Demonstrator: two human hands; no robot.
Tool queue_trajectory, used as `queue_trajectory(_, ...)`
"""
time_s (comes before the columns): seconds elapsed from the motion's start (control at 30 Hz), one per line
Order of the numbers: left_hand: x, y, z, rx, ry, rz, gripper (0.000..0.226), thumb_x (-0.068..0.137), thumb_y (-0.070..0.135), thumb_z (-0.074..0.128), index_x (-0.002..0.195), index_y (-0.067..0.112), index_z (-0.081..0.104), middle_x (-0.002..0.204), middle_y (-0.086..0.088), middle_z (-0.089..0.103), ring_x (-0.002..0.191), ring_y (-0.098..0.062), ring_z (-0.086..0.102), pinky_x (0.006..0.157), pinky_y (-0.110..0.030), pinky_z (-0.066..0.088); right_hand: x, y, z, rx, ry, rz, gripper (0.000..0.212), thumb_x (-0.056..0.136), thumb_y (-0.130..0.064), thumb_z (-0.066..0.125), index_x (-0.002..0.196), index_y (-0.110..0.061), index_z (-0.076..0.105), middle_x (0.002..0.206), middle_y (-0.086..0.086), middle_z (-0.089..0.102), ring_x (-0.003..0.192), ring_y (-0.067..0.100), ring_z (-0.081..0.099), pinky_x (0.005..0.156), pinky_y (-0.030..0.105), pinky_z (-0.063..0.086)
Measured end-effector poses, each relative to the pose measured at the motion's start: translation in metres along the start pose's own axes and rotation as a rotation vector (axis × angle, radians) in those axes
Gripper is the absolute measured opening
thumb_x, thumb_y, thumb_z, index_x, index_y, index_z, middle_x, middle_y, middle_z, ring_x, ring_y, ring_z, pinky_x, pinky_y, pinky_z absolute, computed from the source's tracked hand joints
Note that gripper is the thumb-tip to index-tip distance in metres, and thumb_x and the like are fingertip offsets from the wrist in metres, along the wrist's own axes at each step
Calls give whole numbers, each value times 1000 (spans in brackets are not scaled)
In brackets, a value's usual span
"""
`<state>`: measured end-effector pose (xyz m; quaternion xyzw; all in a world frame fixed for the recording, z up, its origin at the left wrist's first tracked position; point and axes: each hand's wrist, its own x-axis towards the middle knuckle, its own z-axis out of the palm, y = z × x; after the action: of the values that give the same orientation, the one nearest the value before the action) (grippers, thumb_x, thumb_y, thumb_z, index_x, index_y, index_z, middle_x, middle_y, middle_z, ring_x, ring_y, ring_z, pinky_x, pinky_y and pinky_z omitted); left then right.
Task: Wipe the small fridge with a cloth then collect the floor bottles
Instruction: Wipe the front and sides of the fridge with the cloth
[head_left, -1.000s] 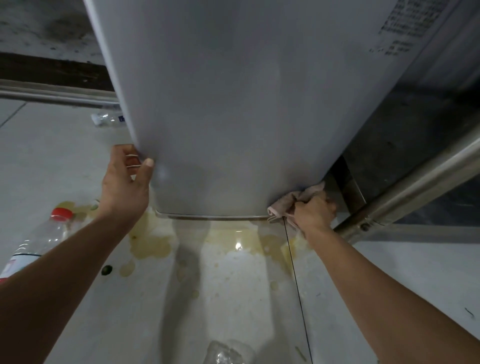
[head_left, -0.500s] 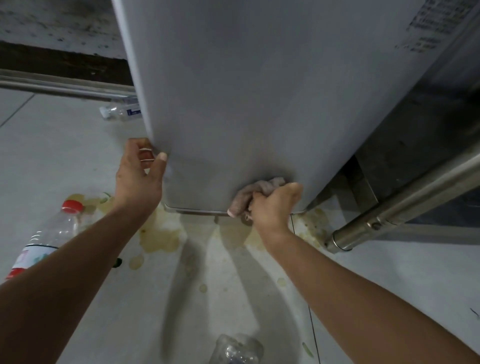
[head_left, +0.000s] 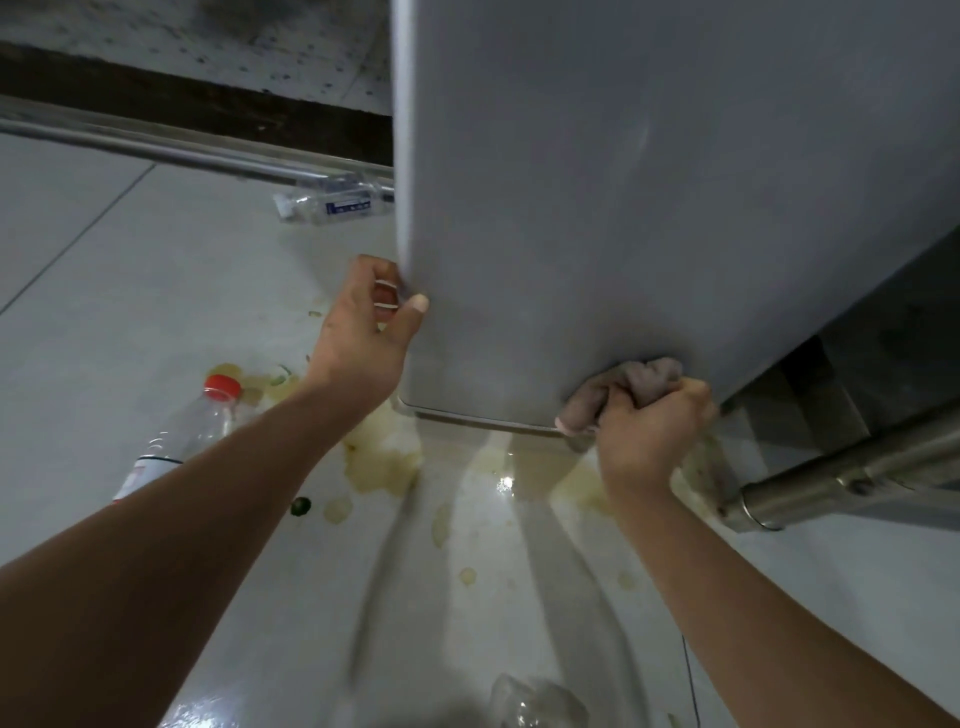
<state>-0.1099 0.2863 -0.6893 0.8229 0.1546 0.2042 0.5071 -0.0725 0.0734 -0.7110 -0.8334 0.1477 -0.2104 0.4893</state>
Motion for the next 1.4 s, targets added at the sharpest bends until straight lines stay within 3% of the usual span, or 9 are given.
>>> queue_trajectory(0.1, 0, 1, -3, -25, -19, -27, 13, 91, 30, 55, 94, 29, 42, 83, 17, 55, 75, 5, 54, 63, -12, 37, -39, -28, 31, -8, -105, -124, 5, 86, -1, 44, 85, -5, 42, 73, 13, 42, 55, 24, 48, 51, 22, 42)
queue_trajectory(0.23, 1, 4, -5, -23, -46, -43, 13, 90, 30, 55, 95, 28, 43, 87, 15, 56, 81, 0, 55, 67, -19, 41, -75, -33, 65, -91, -175, -106, 19, 81, 1, 59, 97, 8, 51, 109, 24, 45, 105, 36, 47, 94, 38, 40)
queue_trajectory(0.43, 2, 0, -21, 7, -136, -8, 18, 92, 15, 48, 101, 31, 51, 98, 9, 59, 87, -10, 58, 76, -24, 41, -30, -13, 26, -80, -127, -88, 23, 79, 3, 61, 98, 13, 53, 110, 27, 56, 103, 37, 55, 96, 46, 40)
queue_trajectory(0.63, -5, -15, -28, -94, -223, -113, 39, 89, -3, 48, 103, 32, 56, 109, 5, 62, 104, -14, 59, 92, -34, 48, 1, -4, 3, -75, 66, -37, 30, 87, 0, 57, 111, 15, 47, 120, 30, 49, 105, 37, 54, 84, 20, 39)
queue_trajectory(0.73, -7, -12, -29, -172, -260, -146, 39, 90, -8, 47, 107, 25, 58, 109, 1, 61, 111, -17, 57, 92, -23, 45, -30, -20, 28, -107, 40, -65, 36, 86, -3, 55, 116, 15, 50, 123, 33, 45, 111, 43, 44, 92, 39, 39)
queue_trajectory(0.9, -6, -10, -40, -188, -377, -192, 50, 90, -10, 43, 131, 18, 52, 127, -3, 56, 114, -9, 50, 84, -5, 41, -95, -37, 67, -12, -126, -224, 42, 79, 9, 53, 119, 16, 43, 125, 31, 35, 109, 29, 33, 87, 22, 29)
queue_trajectory(1.03, -8, -17, -49, -110, -350, -185, 48, 90, -8, 48, 129, 20, 51, 130, 0, 54, 120, -11, 48, 97, -22, 38, -101, -33, 69, -47, -218, -534, 34, 73, 16, 50, 107, 12, 51, 113, 29, 42, 106, 42, 47, 96, 45, 45)
queue_trajectory(1.2, -14, -46, -59, -61, -259, -252, 38, 91, 0, 50, 120, 25, 55, 124, 1, 56, 109, -12, 55, 90, -27, 45, -66, -32, 66, -100, -79, -1043, 20, 89, 1, 51, 106, 4, 62, 112, 18, 43, 97, 33, 50, 87, 38, 48)
queue_trajectory(1.4, -17, -55, -52, -75, -223, -315, 32, 91, 4, 51, 112, 28, 58, 119, 6, 58, 99, -10, 59, 73, -20, 46, -65, -3, 86, -561, -80, -1506, 32, 88, -10, 60, 117, -21, 68, 120, 1, 43, 81, 25, 40, 59, 35, 44)
